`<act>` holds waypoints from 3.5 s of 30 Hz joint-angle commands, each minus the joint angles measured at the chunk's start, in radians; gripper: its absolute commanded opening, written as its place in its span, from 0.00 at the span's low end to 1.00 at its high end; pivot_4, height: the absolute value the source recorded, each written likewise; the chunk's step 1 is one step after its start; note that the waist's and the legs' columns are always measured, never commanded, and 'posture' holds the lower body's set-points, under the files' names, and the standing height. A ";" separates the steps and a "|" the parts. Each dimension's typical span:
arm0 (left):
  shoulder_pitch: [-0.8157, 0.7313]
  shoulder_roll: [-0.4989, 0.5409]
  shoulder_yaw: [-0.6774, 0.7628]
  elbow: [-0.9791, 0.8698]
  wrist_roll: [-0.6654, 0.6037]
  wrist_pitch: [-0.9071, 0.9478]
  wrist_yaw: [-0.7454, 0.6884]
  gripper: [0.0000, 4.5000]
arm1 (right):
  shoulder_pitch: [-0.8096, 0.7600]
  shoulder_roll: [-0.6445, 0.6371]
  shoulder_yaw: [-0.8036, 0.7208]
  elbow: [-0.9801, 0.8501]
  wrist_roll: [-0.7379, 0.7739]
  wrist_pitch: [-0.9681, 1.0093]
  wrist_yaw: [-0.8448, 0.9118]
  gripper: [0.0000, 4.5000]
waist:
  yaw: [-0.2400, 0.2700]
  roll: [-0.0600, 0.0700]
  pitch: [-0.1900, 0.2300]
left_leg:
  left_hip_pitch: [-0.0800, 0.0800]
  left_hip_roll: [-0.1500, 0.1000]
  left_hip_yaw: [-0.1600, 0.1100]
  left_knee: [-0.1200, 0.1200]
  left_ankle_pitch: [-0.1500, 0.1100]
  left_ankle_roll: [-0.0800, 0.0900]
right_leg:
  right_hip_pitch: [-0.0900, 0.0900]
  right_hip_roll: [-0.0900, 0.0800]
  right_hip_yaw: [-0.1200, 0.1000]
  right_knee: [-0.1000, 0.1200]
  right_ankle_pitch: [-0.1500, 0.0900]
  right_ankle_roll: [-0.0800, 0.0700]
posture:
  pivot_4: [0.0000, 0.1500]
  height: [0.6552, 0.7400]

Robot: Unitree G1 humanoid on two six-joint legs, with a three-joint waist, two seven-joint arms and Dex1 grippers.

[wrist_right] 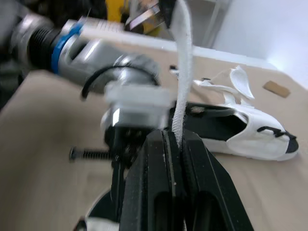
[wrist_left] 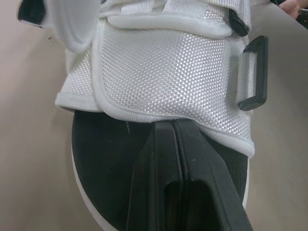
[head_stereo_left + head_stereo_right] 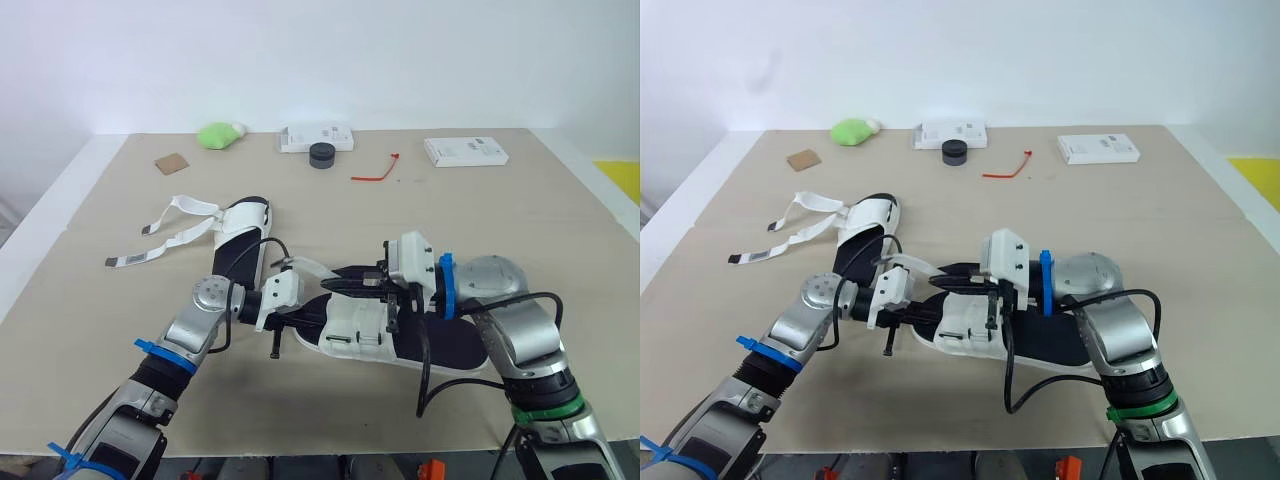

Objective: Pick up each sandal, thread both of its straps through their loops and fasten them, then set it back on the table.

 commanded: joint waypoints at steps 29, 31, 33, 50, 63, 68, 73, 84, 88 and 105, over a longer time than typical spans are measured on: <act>0.027 0.016 -0.077 0.109 0.079 0.048 -0.015 0.00 | -0.219 -0.272 0.161 0.556 -0.341 -1.375 -0.181 0.69 | 0.000 -0.006 0.004 | 0.019 0.000 0.003 -0.004 0.000 0.000 | 0.016 -0.001 0.002 0.000 -0.003 -0.008 | 1.00 1.00; 0.029 0.016 -0.076 0.107 0.078 0.048 -0.014 0.00 | -0.225 -0.336 0.164 0.524 -0.271 -1.289 -0.152 0.69 | 0.000 -0.007 0.004 | 0.019 0.001 0.003 -0.004 0.000 0.000 | 0.016 -0.002 0.003 0.000 -0.004 -0.008 | 1.00 1.00; 0.032 0.016 -0.076 0.105 0.078 0.049 -0.013 0.00 | -0.221 -0.406 0.136 0.481 -0.176 -1.095 -0.105 0.69 | 0.000 -0.006 0.004 | 0.019 0.001 0.003 -0.004 0.000 0.000 | 0.016 -0.001 0.003 0.000 -0.004 -0.009 | 1.00 1.00; 0.067 0.008 -0.068 0.047 0.062 0.095 0.012 0.00 | 0.281 -0.937 -0.180 -0.338 1.609 0.747 -0.583 0.69 | 0.004 -0.009 0.000 | 0.017 -0.001 0.003 -0.006 -0.003 -0.002 | 0.016 -0.009 -0.003 -0.001 -0.011 -0.008 | 1.00 1.00; 0.068 0.003 -0.070 0.035 0.056 0.114 0.015 0.00 | 0.244 -0.527 0.115 -0.380 1.312 0.752 -1.211 0.69 | 0.004 -0.016 0.000 | 0.015 0.000 0.001 -0.005 -0.004 -0.004 | 0.016 -0.005 -0.002 -0.003 -0.011 -0.006 | 1.00 1.00; 0.065 0.004 -0.072 0.035 0.055 0.117 0.012 0.00 | 0.203 -0.443 0.126 -0.327 1.275 0.794 -1.229 0.69 | 0.003 -0.016 0.000 | 0.016 0.001 0.001 -0.005 -0.004 -0.004 | 0.016 -0.005 -0.001 -0.003 -0.011 -0.006 | 1.00 1.00; 0.060 0.005 -0.074 0.035 0.056 0.119 0.009 0.00 | 0.132 -0.376 0.136 -0.277 1.278 0.852 -1.225 0.69 | 0.003 -0.016 0.000 | 0.016 0.001 0.001 -0.005 -0.004 -0.004 | 0.015 -0.005 -0.001 -0.003 -0.010 -0.006 | 1.00 1.00; 0.060 0.005 -0.069 0.036 0.056 0.121 0.016 0.00 | 0.105 -0.321 0.100 -0.238 1.208 0.947 -1.154 0.09 | 0.003 -0.016 0.000 | 0.015 0.002 0.000 -0.005 -0.004 -0.004 | 0.015 -0.003 -0.001 -0.003 -0.010 -0.008 | 1.00 1.00; 0.060 0.004 -0.069 0.037 0.057 0.120 0.017 0.00 | 0.102 -0.339 0.048 -0.239 1.314 0.950 -1.101 0.01 | 0.003 -0.016 0.000 | 0.015 0.002 0.000 -0.005 -0.004 -0.004 | 0.015 -0.003 -0.002 -0.003 -0.010 -0.008 | 1.00 1.00; 0.044 -0.010 -0.073 0.067 0.067 0.101 0.008 0.00 | -0.278 -0.324 0.057 0.220 1.372 1.147 -0.945 0.01 | 0.006 -0.016 0.001 | 0.012 0.001 -0.001 -0.007 -0.004 -0.004 | 0.013 -0.004 -0.002 -0.003 -0.012 -0.008 | 1.00 1.00</act>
